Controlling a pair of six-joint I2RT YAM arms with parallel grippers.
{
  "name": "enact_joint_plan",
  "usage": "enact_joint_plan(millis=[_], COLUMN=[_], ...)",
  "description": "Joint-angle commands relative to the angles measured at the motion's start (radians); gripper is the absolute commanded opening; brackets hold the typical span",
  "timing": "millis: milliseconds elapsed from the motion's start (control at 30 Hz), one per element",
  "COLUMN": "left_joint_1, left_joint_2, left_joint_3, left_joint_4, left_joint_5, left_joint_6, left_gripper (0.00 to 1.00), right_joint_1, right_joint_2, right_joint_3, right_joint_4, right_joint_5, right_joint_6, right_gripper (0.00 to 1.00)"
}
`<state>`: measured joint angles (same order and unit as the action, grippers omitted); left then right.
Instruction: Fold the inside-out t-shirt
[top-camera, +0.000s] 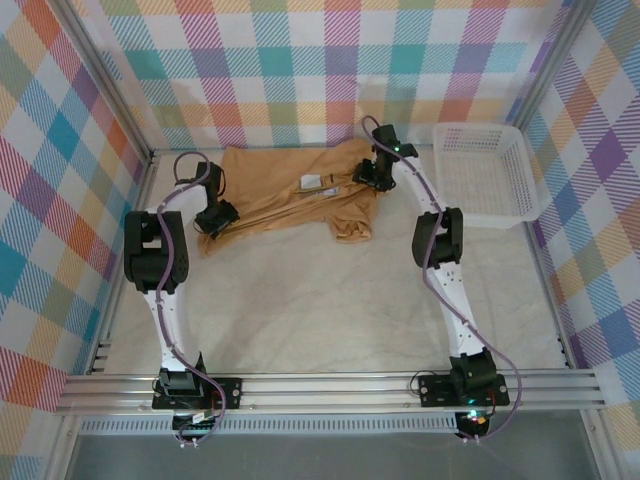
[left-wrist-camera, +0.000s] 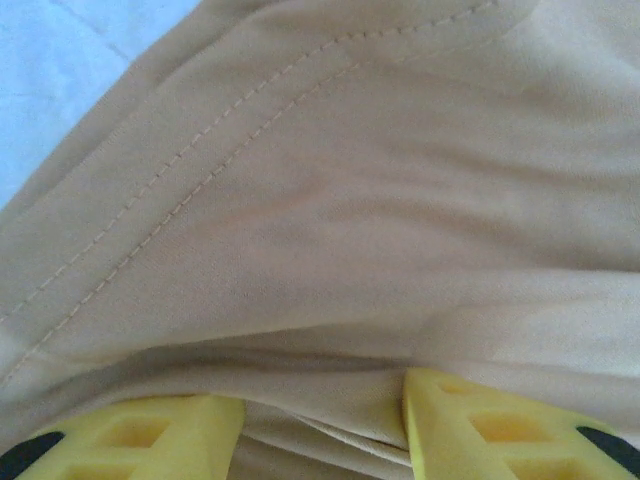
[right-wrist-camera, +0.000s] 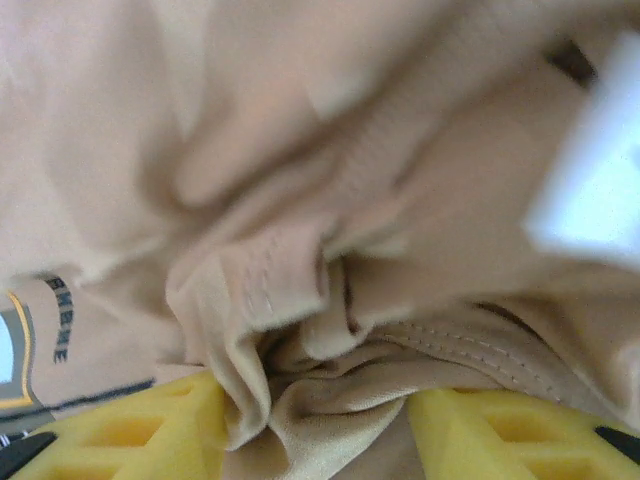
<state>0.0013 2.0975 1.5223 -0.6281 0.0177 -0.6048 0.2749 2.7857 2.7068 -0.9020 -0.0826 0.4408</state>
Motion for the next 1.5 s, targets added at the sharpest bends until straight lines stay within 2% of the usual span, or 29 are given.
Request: enact_joint_plan(millis=[0,100,167,267,400,533,633,700,867,1000,1267,1333,1433,1467], left_joint_1=[0.0,-0.001,0.0,0.0,0.013,0.043,0.1,0.152,0.27,0.283,0.282,0.282,0.277,0.276], left_joint_2=[0.047,-0.038,-0.109,-0.195,-0.286,-0.357,-0.41,-0.456,-0.539,-0.524,-0.392,-0.344,-0.283,-0.269], left_joint_3=[-0.071,-0.169,-0.237,-0.278,-0.287,-0.312,-0.362,-0.411,-0.535,-0.544,-0.501,-0.49,-0.478,-0.476], left_joint_4=[-0.007,0.011,0.022,-0.004,-0.054,-0.087,-0.106,-0.11,-0.057,0.001,0.102,0.126,0.139,0.142], left_joint_5=[0.026,0.033,0.034,0.022,0.026,0.055,0.096,0.1,0.083,0.115,0.202,0.214,0.205,0.201], left_joint_6=[0.017,0.02,0.022,0.041,0.05,0.052,0.062,0.061,0.031,0.005,-0.043,-0.051,-0.049,-0.05], left_gripper=[0.48,0.49,0.5,0.52,0.54,0.55,0.55,0.55,0.55,0.56,0.55,0.52,0.48,0.46], right_joint_1=[0.002,0.02,0.039,0.055,0.067,0.133,0.206,0.243,0.264,0.264,0.264,0.264,0.264,0.264], right_joint_2=[0.02,-0.16,-0.345,-0.575,-0.769,-0.907,-0.961,-0.992,-1.021,-0.971,-0.963,-0.944,-0.932,-0.934], right_joint_3=[-0.071,-0.365,-0.635,-0.923,-1.138,-1.319,-1.408,-1.48,-1.642,-1.642,-1.643,-1.632,-1.627,-1.628], right_joint_4=[-0.199,-0.136,-0.007,0.114,0.144,0.196,0.189,0.21,0.33,0.351,0.387,0.381,0.383,0.385], right_joint_5=[0.007,0.008,0.022,0.053,0.043,0.014,0.042,0.044,-0.036,-0.053,-0.087,-0.091,-0.097,-0.101], right_joint_6=[-0.053,-0.041,-0.032,-0.019,0.014,0.063,0.08,0.091,0.122,0.119,0.136,0.135,0.142,0.142], right_gripper=[0.52,0.54,0.58,0.64,0.63,0.52,0.45,0.45,0.52,0.51,0.47,0.43,0.23,0.14])
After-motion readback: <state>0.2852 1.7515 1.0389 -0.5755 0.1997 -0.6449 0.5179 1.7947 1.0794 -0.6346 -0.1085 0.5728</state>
